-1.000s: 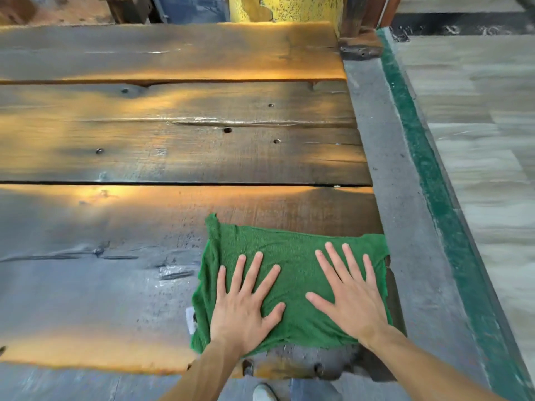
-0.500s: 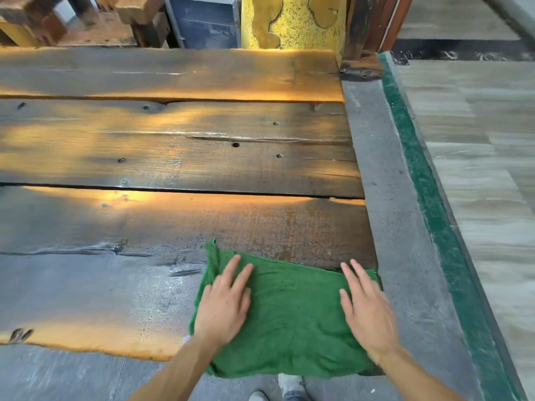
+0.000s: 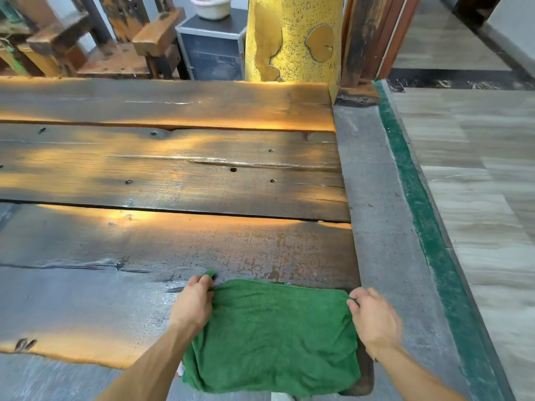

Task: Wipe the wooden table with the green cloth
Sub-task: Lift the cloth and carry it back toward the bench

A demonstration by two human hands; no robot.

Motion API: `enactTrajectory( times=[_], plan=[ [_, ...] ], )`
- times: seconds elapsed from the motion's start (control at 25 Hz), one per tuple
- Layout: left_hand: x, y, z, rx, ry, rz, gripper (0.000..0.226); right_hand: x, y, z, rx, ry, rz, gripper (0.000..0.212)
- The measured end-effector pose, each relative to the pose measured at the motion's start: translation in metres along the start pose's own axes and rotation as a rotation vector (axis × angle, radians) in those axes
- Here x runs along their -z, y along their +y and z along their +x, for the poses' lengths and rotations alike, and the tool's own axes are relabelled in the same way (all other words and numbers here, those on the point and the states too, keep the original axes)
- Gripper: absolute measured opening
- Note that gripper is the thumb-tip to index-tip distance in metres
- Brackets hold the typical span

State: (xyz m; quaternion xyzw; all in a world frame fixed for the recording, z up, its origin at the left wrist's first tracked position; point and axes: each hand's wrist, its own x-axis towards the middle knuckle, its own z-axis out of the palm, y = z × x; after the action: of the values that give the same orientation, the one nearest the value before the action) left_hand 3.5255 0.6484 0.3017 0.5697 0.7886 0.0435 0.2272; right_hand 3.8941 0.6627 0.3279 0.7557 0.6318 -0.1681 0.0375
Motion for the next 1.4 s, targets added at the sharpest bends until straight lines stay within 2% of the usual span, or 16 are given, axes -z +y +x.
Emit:
enactTrajectory(
  times=[0.08, 0.2, 0.4, 0.76, 0.92, 1.08, 1.24, 1.4],
  plan=[
    [0.020, -0.007, -0.009, 0.047, 0.140, -0.192, 0.009, 0.020, -0.006, 0.004, 0.018, 0.065, 0.057, 0.018],
    [0.064, -0.020, -0.029, 0.034, 0.284, -0.249, 0.012, 0.059, -0.027, 0.012, 0.133, 0.205, 0.128, 0.015],
    [0.138, -0.045, -0.068, -0.015, 0.498, -0.217, 0.019, 0.125, -0.083, 0.024, 0.239, 0.383, 0.299, 0.013],
    [0.327, -0.058, -0.125, -0.022, 0.976, -0.063, 0.012, 0.276, -0.231, 0.035, 0.623, 0.641, 0.418, 0.019],
    [0.404, -0.068, -0.167, 0.045, 1.144, 0.013, 0.015, 0.334, -0.310, 0.017, 0.743, 0.647, 0.512, 0.021],
    [0.437, -0.098, -0.217, 0.140, 1.305, 0.095, 0.020, 0.353, -0.377, -0.016, 0.871, 0.678, 0.576, 0.018],
    [0.445, -0.140, -0.267, 0.273, 1.329, 0.172, 0.021, 0.348, -0.440, -0.053, 1.017, 0.690, 0.600, 0.017],
    [0.436, -0.177, -0.316, 0.445, 1.355, 0.203, 0.021, 0.320, -0.500, -0.093, 1.134, 0.597, 0.612, 0.017]
  ],
)
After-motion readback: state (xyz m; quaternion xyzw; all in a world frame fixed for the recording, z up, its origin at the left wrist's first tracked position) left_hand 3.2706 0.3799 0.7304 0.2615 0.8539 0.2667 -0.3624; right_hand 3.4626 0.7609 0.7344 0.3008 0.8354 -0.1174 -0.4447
